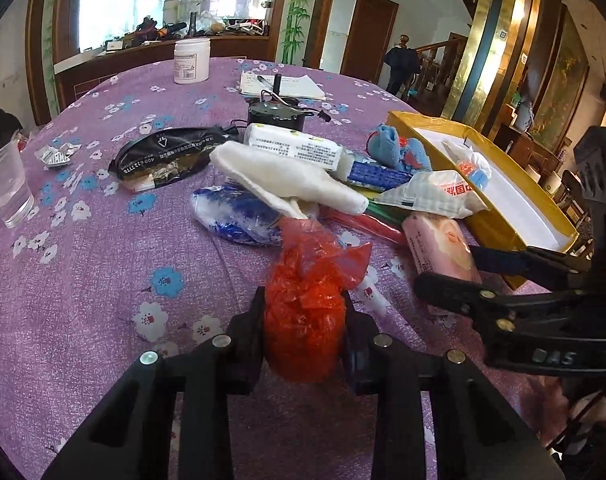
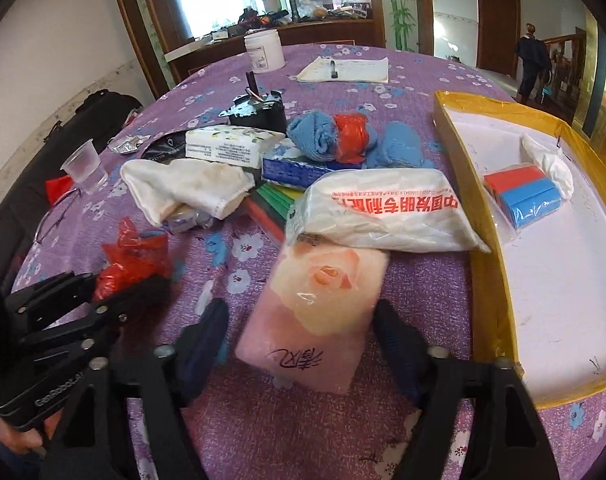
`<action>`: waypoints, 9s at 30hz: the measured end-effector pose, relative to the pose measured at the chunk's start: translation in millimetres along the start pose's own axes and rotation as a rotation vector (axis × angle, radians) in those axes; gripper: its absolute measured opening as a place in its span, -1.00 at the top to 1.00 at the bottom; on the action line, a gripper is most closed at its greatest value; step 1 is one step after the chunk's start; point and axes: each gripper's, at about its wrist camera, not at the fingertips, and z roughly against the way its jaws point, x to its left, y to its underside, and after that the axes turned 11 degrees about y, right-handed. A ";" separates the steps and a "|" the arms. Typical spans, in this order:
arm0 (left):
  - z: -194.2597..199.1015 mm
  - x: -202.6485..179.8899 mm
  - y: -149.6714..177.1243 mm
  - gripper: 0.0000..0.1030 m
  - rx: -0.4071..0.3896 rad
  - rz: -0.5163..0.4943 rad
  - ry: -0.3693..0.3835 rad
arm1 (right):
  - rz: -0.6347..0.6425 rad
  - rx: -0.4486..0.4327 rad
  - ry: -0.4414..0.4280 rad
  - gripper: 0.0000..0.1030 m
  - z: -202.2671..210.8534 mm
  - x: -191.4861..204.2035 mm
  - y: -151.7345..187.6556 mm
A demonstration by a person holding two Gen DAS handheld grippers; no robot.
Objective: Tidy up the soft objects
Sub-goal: 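Grasp the pink tissue pack with the right tool, then carry red bag and pink tissue pack into the tray and open both tools, then grasp the white cloth with left tool while right grasps blue towel with red bag, then carry white cloth and blue towel into the tray and open both tools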
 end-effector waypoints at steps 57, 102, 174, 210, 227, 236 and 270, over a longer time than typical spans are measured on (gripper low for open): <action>-25.7 -127.5 -61.0 0.41 -0.006 -0.150 0.230 | -0.341 -0.366 -0.183 -0.17 103.0 -157.5 20.3; -68.3 -169.1 -46.1 -0.16 0.069 -0.202 0.287 | -0.409 -0.250 -0.038 -0.30 87.3 -195.7 19.1; 20.3 35.7 19.4 0.50 -0.027 0.126 0.034 | -0.351 0.122 -0.184 0.30 -64.0 -42.4 -103.9; 22.5 22.2 16.9 0.59 -0.071 0.100 0.005 | 0.072 0.012 -0.245 0.27 -5.7 22.3 9.2; 32.0 -36.8 -16.9 0.59 -0.081 0.029 0.117 | -0.071 -0.168 -0.270 0.28 57.1 -36.1 8.0; 2.6 -82.4 -55.7 0.59 -0.057 -0.031 0.188 | -0.257 -0.217 -0.228 0.28 74.9 -118.8 9.6; -202.2 -162.1 -173.7 0.55 0.101 -0.010 0.138 | -0.475 -0.108 0.050 0.27 39.1 -281.5 6.1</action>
